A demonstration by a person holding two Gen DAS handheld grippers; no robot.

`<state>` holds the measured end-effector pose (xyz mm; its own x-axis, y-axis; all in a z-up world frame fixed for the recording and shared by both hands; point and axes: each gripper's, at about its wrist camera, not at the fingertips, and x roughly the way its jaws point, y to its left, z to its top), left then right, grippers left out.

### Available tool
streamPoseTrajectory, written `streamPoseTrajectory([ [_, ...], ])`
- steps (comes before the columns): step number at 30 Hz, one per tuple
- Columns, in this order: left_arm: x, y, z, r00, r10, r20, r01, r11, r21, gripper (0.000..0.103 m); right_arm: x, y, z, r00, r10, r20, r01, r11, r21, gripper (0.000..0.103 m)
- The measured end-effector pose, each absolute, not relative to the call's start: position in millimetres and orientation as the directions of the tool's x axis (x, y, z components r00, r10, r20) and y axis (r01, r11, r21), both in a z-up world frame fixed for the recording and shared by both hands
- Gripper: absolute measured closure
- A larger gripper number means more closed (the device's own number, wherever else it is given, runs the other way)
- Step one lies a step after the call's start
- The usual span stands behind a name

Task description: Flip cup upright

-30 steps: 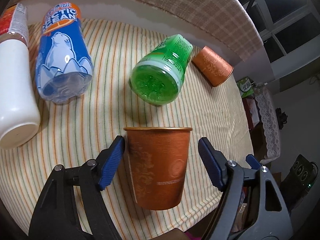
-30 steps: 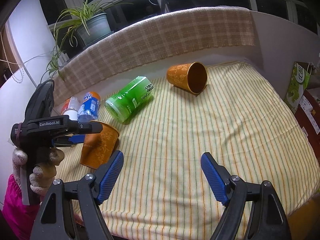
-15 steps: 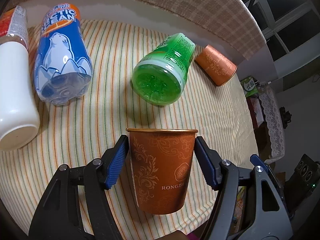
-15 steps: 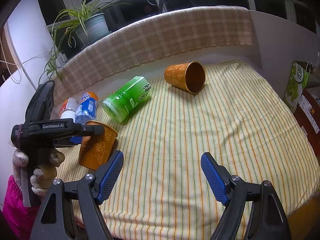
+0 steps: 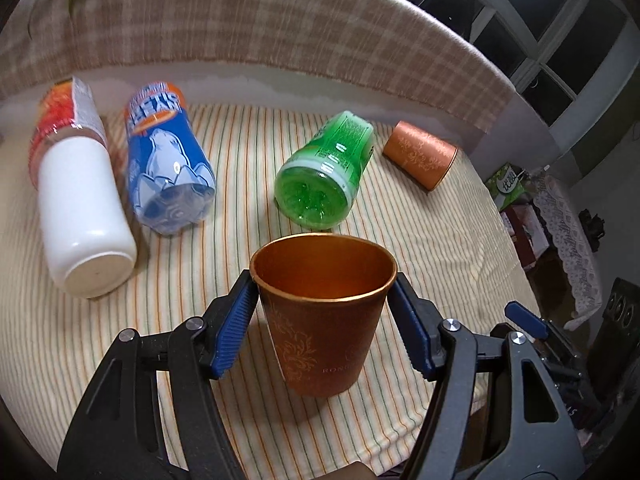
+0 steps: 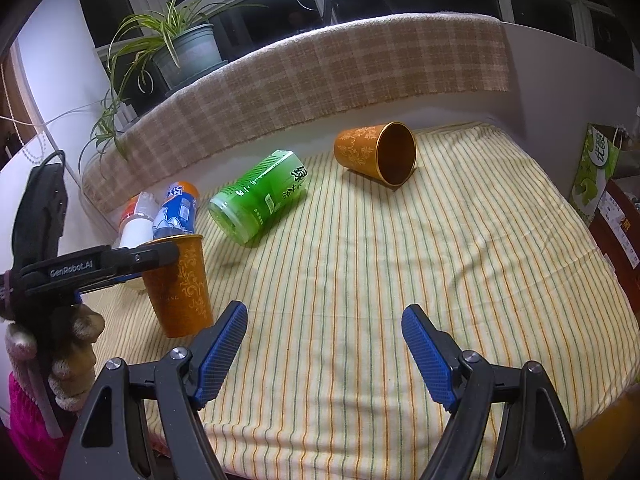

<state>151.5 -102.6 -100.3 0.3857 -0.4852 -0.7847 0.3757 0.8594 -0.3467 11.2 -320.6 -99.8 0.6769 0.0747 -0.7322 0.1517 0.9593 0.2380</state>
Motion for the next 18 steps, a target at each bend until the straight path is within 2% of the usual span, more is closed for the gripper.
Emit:
streamPoseTrajectory([
  [7, 135.1, -109.4, -94.1, 0.477, -0.439, -0.761, 0.405, 0.879, -0.253, 0.035, 10.8, -319.6, -100.0, 0.675, 0.076, -0.734, 0.154, 0.958, 0.241, 0.021],
  [12, 122.9, -118.4, -90.1, 0.557, -0.389, -0.734, 0.431, 0.891, -0.145, 0.035, 9.5, -321.4, -100.1, 0.679, 0.072, -0.731, 0.157, 0.958, 0.24, 0.021],
  [18, 112.2, -125.4, -92.6, 0.595, -0.366, -0.715, 0.447, 0.89, -0.083, 0.035, 7.8, -322.2, -99.1, 0.684, 0.063, -0.727, 0.158, 0.96, 0.232, 0.021],
])
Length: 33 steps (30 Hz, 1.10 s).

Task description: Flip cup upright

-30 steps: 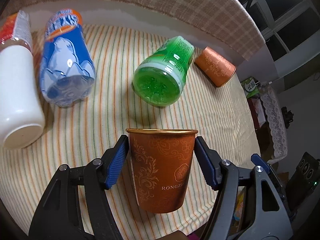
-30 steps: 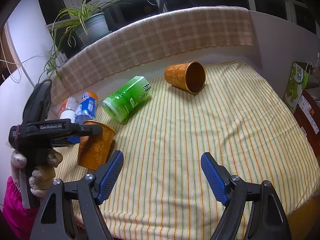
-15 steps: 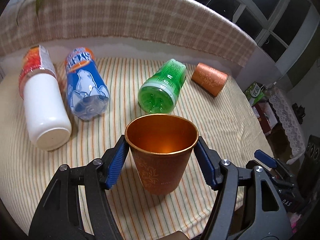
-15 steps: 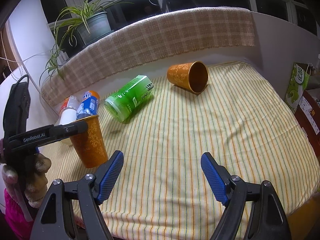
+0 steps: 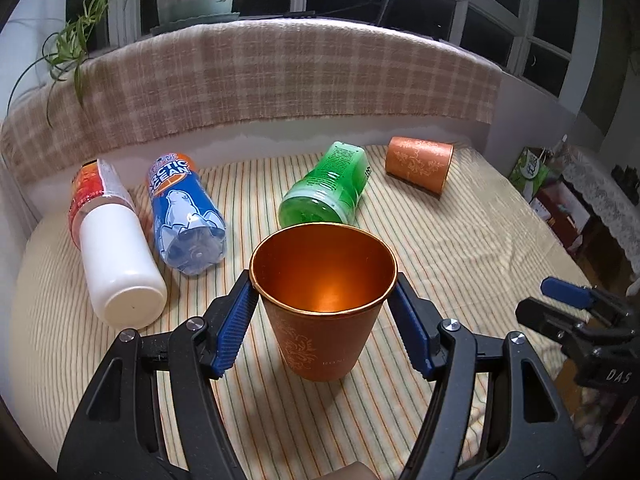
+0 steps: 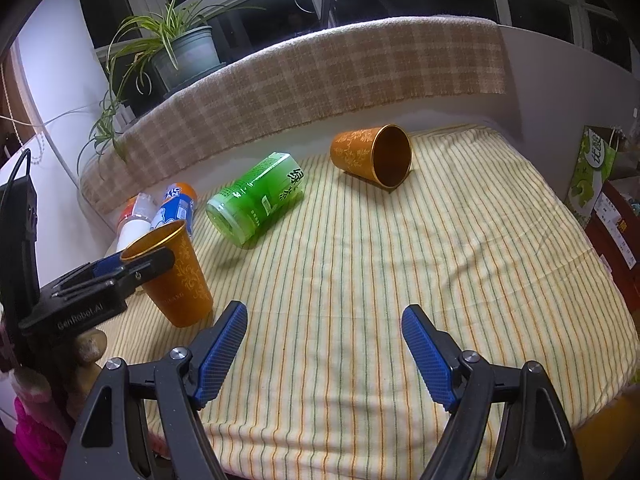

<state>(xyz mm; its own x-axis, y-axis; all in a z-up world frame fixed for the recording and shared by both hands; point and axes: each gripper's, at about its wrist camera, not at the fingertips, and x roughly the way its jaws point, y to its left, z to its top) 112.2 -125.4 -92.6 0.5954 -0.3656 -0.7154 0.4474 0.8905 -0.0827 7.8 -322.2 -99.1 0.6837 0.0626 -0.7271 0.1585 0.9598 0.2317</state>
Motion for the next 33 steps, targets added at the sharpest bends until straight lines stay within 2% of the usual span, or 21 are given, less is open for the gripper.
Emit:
streamPoseTrajectory([
  [21, 96.8, -107.7, -100.1, 0.528, -0.415, -0.741, 0.461, 0.873, -0.16, 0.034, 7.9, -312.4, -97.1, 0.69, 0.068, -0.721, 0.132, 0.967, 0.218, 0.021],
  [25, 90.6, -103.5, -99.7, 0.517, -0.425, -0.743, 0.467, 0.868, -0.171, 0.024, 7.4, -308.4, -94.2, 0.697, 0.064, -0.714, 0.122, 0.971, 0.206, 0.021],
  [33, 75.0, -89.7, -93.5, 0.537, -0.418, -0.733, 0.455, 0.875, -0.165, 0.022, 4.9, -300.3, -85.6, 0.719, 0.054, -0.693, 0.099, 0.979, 0.18, 0.021],
])
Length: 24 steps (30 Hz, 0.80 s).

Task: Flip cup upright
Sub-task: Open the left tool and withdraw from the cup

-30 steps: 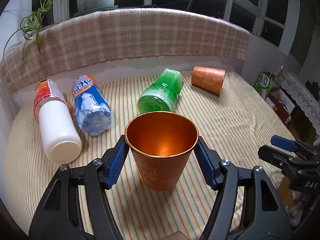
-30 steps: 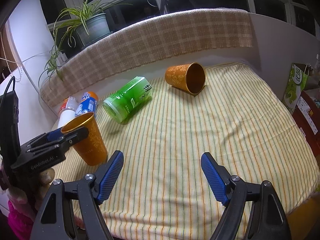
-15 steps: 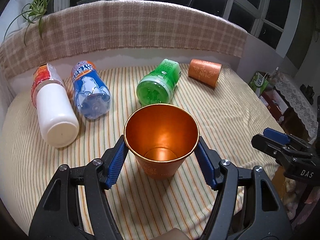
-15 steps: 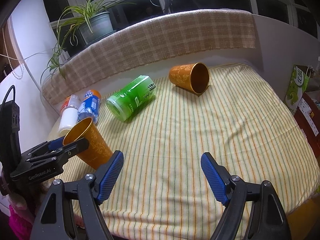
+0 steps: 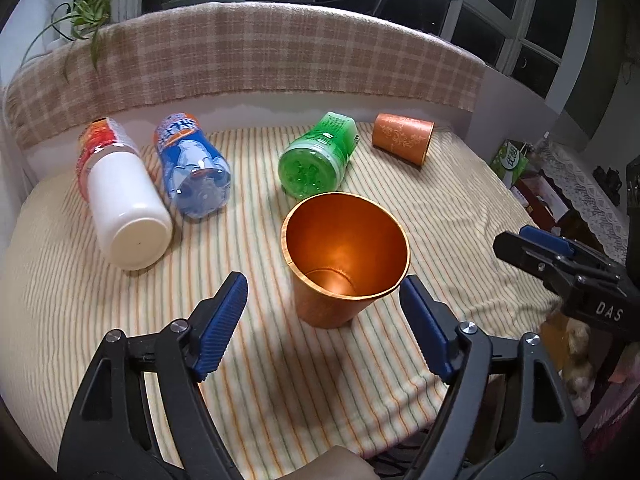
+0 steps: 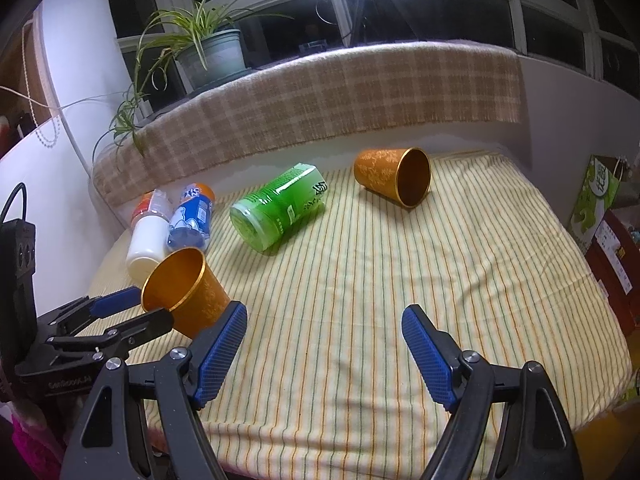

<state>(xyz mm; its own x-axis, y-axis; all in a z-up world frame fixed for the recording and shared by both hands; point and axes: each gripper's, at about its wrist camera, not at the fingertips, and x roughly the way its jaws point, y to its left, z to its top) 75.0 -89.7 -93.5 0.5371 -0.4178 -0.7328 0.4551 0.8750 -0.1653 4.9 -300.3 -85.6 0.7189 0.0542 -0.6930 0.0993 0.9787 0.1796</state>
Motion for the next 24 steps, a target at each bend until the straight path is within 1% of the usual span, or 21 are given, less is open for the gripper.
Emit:
streamPoseTrajectory([
  [6, 55.8, -71.5, -75.9, 0.613, -0.389, -0.688, 0.416, 0.899, -0.139, 0.022, 0.9, -293.7, -77.2, 0.743, 0.037, -0.669, 0.085, 0.985, 0.149, 0.019],
  [9, 42.8, -59.6, -60.0, 0.698, -0.339, -0.631, 0.356, 0.929, -0.106, 0.021, -0.6, -289.4, -72.6, 0.758, 0.027, -0.651, 0.077, 0.988, 0.13, 0.017],
  [10, 39.6, -57.2, -56.1, 0.716, -0.33, -0.616, 0.343, 0.934, -0.102, 0.018, -1.5, -287.4, -70.5, 0.766, 0.023, -0.643, 0.073, 0.99, 0.123, 0.017],
  [11, 34.7, -54.0, -50.7, 0.741, -0.316, -0.592, 0.325, 0.941, -0.096, 0.012, -2.1, -285.7, -68.7, 0.772, 0.019, -0.635, 0.071, 0.991, 0.116, 0.017],
  [14, 21.4, -47.1, -37.8, 0.803, -0.285, -0.523, 0.29, 0.954, -0.075, 0.01, -4.8, -279.8, -62.8, 0.792, 0.005, -0.61, 0.064, 0.994, 0.091, 0.016],
  [16, 15.5, -45.8, -29.4, 0.834, -0.264, -0.484, 0.275, 0.96, -0.05, 0.01, -6.8, -276.4, -59.0, 0.805, -0.005, -0.593, 0.062, 0.995, 0.075, 0.013],
  [18, 8.5, -45.7, -23.7, 0.861, -0.239, -0.45, 0.256, 0.966, -0.023, 0.01, -10.1, -273.2, -55.3, 0.819, -0.013, -0.573, 0.06, 0.996, 0.063, 0.005],
  [20, 3.4, -45.9, -19.7, 0.876, -0.221, -0.429, 0.241, 0.97, -0.007, 0.01, -14.0, -270.0, -51.4, 0.835, -0.028, -0.549, 0.063, 0.997, 0.044, 0.004],
  [21, 1.4, -45.6, -18.7, 0.881, -0.213, -0.422, 0.233, 0.972, -0.004, 0.008, -14.9, -268.6, -50.3, 0.839, -0.033, -0.543, 0.063, 0.997, 0.036, 0.003],
  [22, 0.5, -45.1, -18.4, 0.885, -0.209, -0.417, 0.228, 0.974, -0.006, 0.001, -16.3, -266.6, -48.9, 0.844, -0.04, -0.534, 0.064, 0.998, 0.025, 0.001],
  [24, -1.5, -42.9, -17.4, 0.893, -0.2, -0.404, 0.212, 0.977, -0.014, 0.0, -18.6, -263.7, -46.8, 0.853, -0.052, -0.519, 0.067, 0.998, 0.01, 0.0],
])
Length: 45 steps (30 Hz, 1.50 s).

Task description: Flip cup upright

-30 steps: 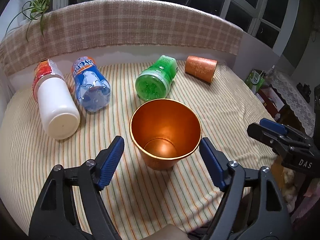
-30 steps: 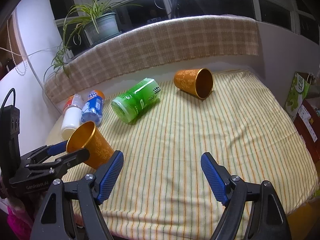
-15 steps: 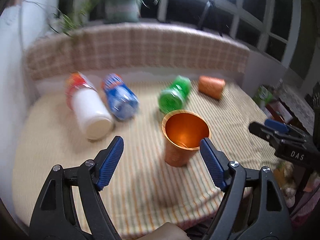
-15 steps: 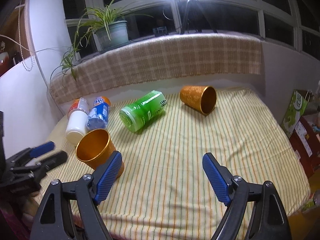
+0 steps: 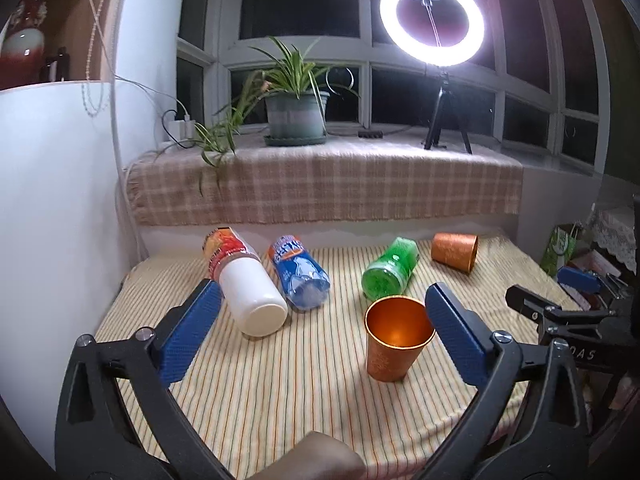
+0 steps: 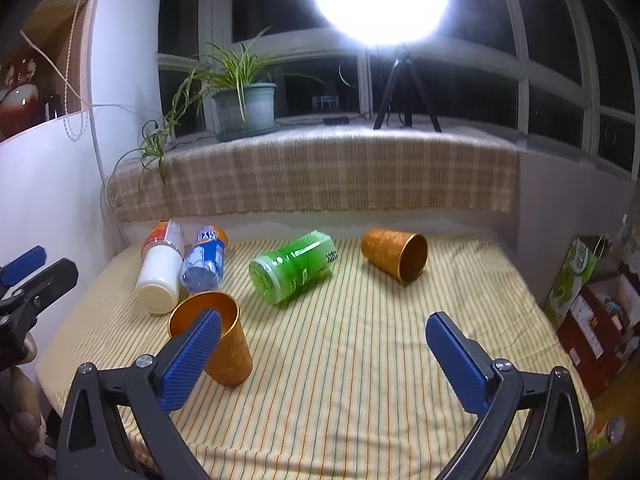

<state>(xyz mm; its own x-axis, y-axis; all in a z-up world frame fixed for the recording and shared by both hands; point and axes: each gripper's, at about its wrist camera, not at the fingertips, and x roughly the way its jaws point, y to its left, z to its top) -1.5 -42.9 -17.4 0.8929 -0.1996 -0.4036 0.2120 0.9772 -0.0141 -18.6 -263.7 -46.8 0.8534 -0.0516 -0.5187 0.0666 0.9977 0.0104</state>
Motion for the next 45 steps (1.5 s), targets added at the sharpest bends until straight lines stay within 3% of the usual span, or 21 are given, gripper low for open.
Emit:
streamPoseTrajectory([
  [45, -2.7, -37.4, -18.8, 0.891, -0.156, -0.427, 0.167, 0.986, -0.012, 0.0, -15.6, -261.5, -50.9, 0.846, -0.065, -0.53, 0.071, 0.997, -0.009, 0.0],
])
